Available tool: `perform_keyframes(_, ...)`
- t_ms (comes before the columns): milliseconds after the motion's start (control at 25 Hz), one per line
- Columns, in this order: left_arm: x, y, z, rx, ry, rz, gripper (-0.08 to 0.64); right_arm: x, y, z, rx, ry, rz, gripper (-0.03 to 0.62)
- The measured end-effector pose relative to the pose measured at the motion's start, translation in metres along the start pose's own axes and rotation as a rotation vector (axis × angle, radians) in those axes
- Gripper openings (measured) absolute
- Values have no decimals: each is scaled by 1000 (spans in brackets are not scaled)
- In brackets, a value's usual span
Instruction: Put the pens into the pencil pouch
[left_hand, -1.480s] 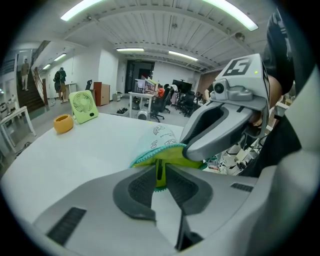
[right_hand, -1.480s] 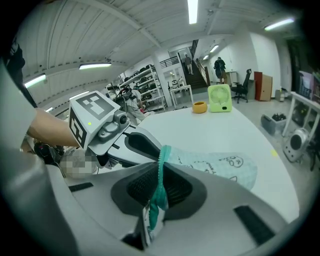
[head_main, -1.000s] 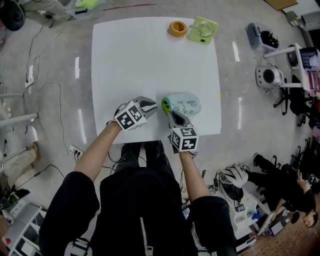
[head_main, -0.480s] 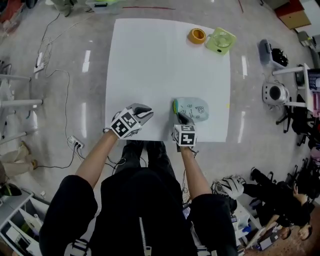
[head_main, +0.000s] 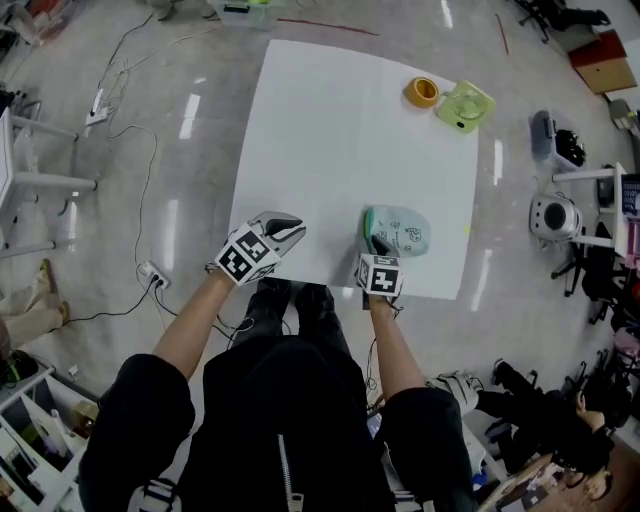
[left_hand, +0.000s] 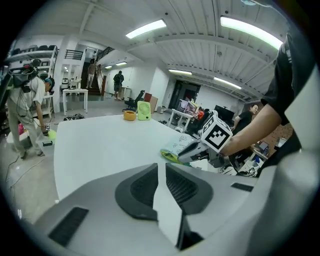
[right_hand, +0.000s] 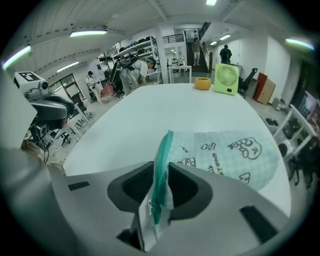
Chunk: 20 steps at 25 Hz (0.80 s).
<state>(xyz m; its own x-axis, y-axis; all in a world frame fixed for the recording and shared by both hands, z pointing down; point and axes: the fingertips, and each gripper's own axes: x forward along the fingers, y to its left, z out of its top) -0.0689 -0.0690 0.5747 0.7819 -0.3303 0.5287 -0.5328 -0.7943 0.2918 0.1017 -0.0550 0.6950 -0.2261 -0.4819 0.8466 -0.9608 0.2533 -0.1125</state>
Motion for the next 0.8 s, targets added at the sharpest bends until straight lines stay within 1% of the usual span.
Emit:
perform_keyframes(160, -18, 10, 5, -10, -49, 66, 58, -16, 3, 12, 6, -47, 2, 118)
perform_keyframes(360, -38, 22, 25, 8, -134, 155, 57, -42, 7, 34, 31, -152, 27, 118)
perform_keyframes(480, -50, 29, 42, 14, -187, 199, 57, -62, 14, 56, 32, -244, 68, 84)
perform_keyframes(520, -54, 32, 48, 17, -201, 215, 55, -69, 17, 65, 29, -276, 86, 58)
perform_keyframes(600, -60, 36, 57, 28, -220, 241, 54, -84, 22, 81, 14, -335, 109, 33)
perform_keyframes(680, -65, 38, 65, 38, -232, 255, 52, -101, 24, 97, -7, -394, 112, 10)
perform_keyframes(800, -73, 39, 75, 40, -248, 266, 51, -128, 26, 122, -47, -479, 96, 9)
